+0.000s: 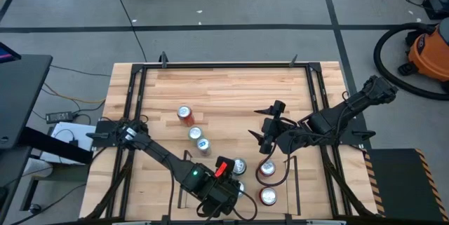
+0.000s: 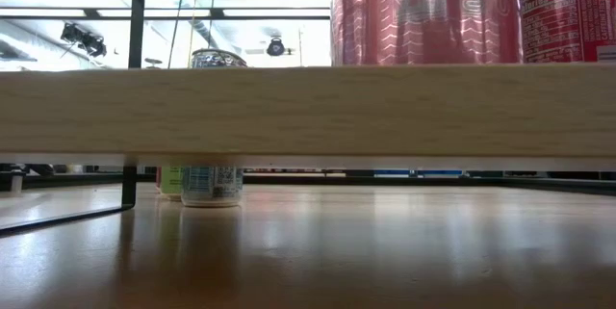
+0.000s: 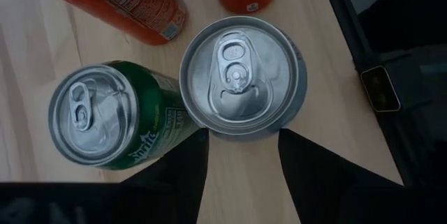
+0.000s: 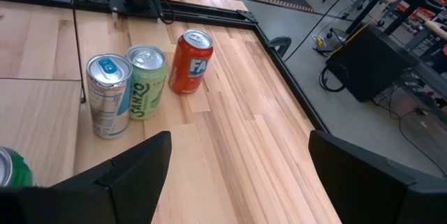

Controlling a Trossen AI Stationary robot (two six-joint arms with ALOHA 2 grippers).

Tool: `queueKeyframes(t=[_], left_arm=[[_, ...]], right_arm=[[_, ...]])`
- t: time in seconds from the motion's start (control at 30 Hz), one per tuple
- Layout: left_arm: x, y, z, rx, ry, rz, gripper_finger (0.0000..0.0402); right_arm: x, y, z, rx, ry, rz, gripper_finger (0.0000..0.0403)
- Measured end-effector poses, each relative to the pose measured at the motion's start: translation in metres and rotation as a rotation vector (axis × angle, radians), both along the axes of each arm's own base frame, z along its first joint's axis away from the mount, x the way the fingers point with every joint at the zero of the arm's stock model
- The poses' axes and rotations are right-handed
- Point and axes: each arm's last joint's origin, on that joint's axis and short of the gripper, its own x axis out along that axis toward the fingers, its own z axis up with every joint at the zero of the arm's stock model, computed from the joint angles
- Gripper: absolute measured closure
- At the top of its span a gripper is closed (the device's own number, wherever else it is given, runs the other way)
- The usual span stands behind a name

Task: Place canned beverage on shelf
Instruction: Put the orange white soda can on the shelf

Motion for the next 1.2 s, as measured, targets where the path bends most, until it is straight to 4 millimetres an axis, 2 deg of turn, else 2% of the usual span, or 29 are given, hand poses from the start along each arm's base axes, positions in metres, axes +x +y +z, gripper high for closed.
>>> queueKeyframes(t=[1.2], left_arm=[[0.0051, -0.0029, 0.0027, -0.024, -0.050, -0.038, 0.0219]], right_arm=[[0.0003, 0.0003, 0.0002, 0.001, 0.001, 0.009, 0.0054]])
